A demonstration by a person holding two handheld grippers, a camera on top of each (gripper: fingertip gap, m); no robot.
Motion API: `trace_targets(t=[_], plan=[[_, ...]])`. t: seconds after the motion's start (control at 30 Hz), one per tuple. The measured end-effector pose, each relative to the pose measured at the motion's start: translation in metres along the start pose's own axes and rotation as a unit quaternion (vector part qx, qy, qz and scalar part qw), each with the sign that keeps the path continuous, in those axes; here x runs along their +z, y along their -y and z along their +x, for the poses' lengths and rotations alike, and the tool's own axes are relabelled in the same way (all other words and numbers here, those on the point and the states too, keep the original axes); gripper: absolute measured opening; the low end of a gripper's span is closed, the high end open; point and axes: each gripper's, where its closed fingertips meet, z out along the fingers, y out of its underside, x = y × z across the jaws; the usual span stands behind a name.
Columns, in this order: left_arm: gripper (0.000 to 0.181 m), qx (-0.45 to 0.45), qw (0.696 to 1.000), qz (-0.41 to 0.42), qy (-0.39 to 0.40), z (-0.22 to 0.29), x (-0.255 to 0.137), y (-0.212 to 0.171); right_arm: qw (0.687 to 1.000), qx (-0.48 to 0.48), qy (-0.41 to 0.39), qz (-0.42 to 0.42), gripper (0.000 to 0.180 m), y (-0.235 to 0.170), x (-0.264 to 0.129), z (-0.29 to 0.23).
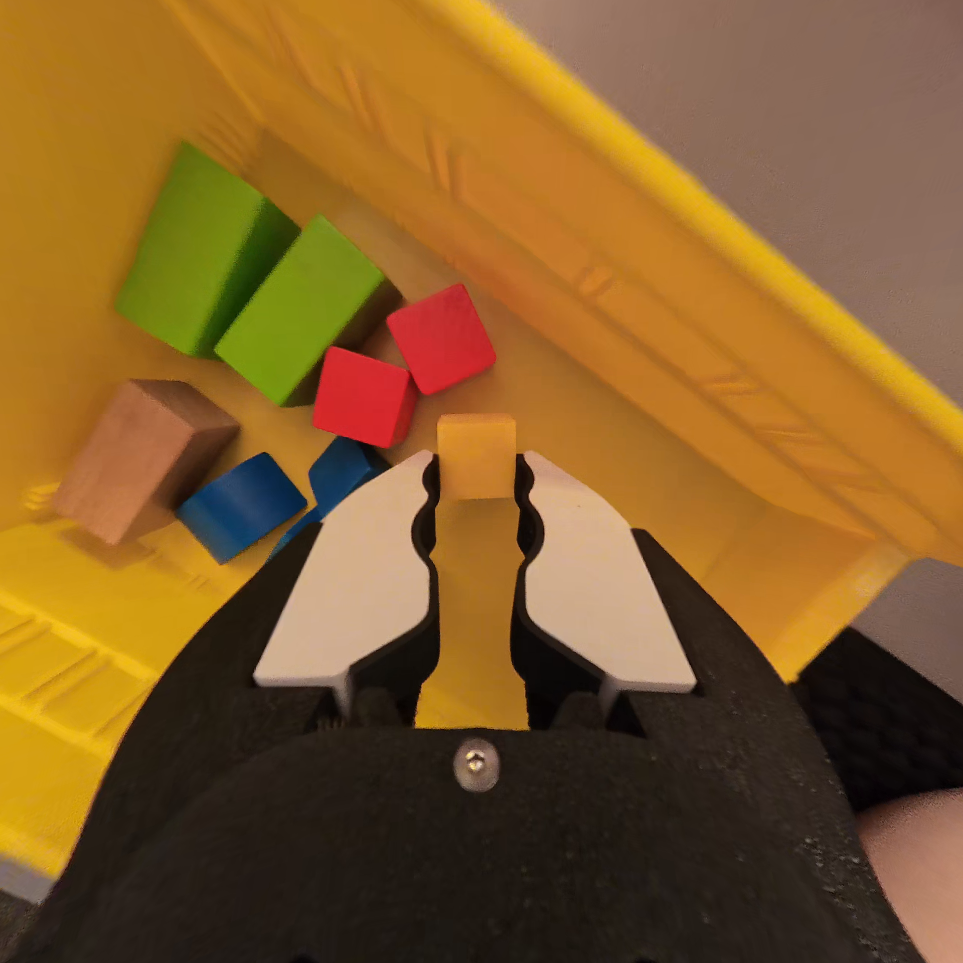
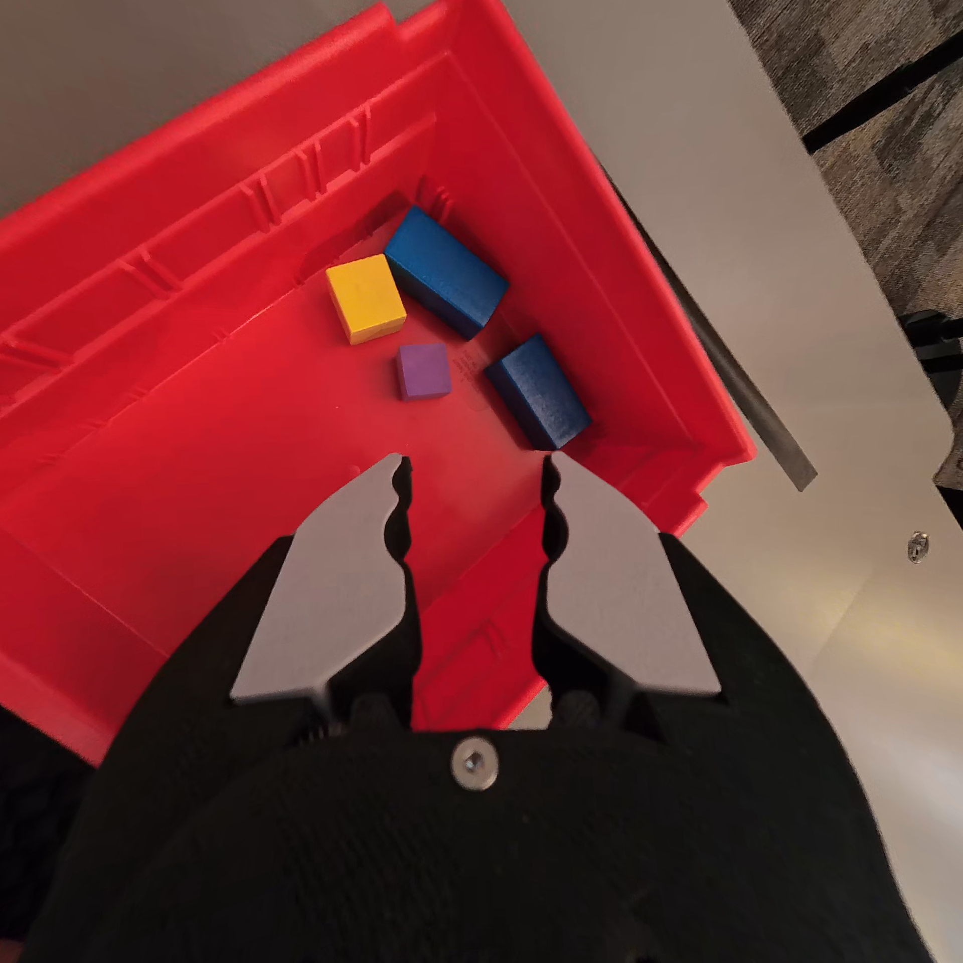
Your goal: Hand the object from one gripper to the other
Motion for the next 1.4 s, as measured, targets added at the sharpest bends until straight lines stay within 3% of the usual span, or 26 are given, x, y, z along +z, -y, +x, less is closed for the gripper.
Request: trace_targets(t=[0.17,0.23,0.37,0.43,0.5,0.63,0.73,0.9,1.07,1.13,1.27,1.33,1.4], plan=[[0.027,0.02,0.984,0.177,-0.012,0.021,-0.067,0.052,0.993,-0.035,-0.095,0.052,0.045,0.033,-0.041,0.009],[0.027,0.038,0.961,0.269,-0.058,0.047,-0.101,0.081,0.979,-0.072,-0.141,0.128,0.046,0.068,-0.073,0.002],[0.027,0.018,0.88,0.44,-0.176,0.092,-0.167,0.133,0.896,-0.204,-0.145,0.368,0.05,0.149,-0.139,-0.073],[0.026,-0.016,0.824,0.492,-0.28,0.113,-0.192,0.148,0.852,-0.252,-0.161,0.429,0.05,0.172,-0.157,-0.108],[0.026,-0.034,0.79,0.5,-0.354,0.129,-0.2,0.157,0.825,-0.283,-0.162,0.462,0.051,0.189,-0.164,-0.142],[0.026,-0.023,0.772,0.493,-0.401,0.154,-0.194,0.172,0.781,-0.308,-0.114,0.531,0.05,0.207,-0.177,-0.202],[0.026,-0.018,0.756,0.49,-0.433,0.168,-0.193,0.179,0.772,-0.328,-0.108,0.533,0.047,0.209,-0.173,-0.219],[0.027,-0.011,0.751,0.492,-0.44,0.175,-0.186,0.185,0.76,-0.328,-0.103,0.551,0.027,0.209,-0.176,-0.225],[0.031,-0.017,0.745,0.486,-0.457,0.167,-0.18,0.184,0.788,-0.326,-0.083,0.515,0.027,0.206,-0.167,-0.215],[0.033,-0.018,0.743,0.512,-0.431,0.155,-0.185,0.183,0.833,-0.297,-0.096,0.456,0.027,0.195,-0.16,-0.177],[0.022,0.002,0.749,0.562,-0.352,0.136,-0.209,0.17,0.961,-0.176,-0.05,0.205,0.027,0.109,-0.095,-0.077],[0.021,0.006,0.762,0.573,-0.301,0.127,-0.217,0.163,0.99,-0.121,-0.057,0.053,0.027,0.048,-0.049,-0.033],[0.019,0.004,0.778,0.571,-0.263,0.12,-0.22,0.156,0.995,-0.066,-0.04,-0.066,0.027,-0.002,-0.01,-0.01]])
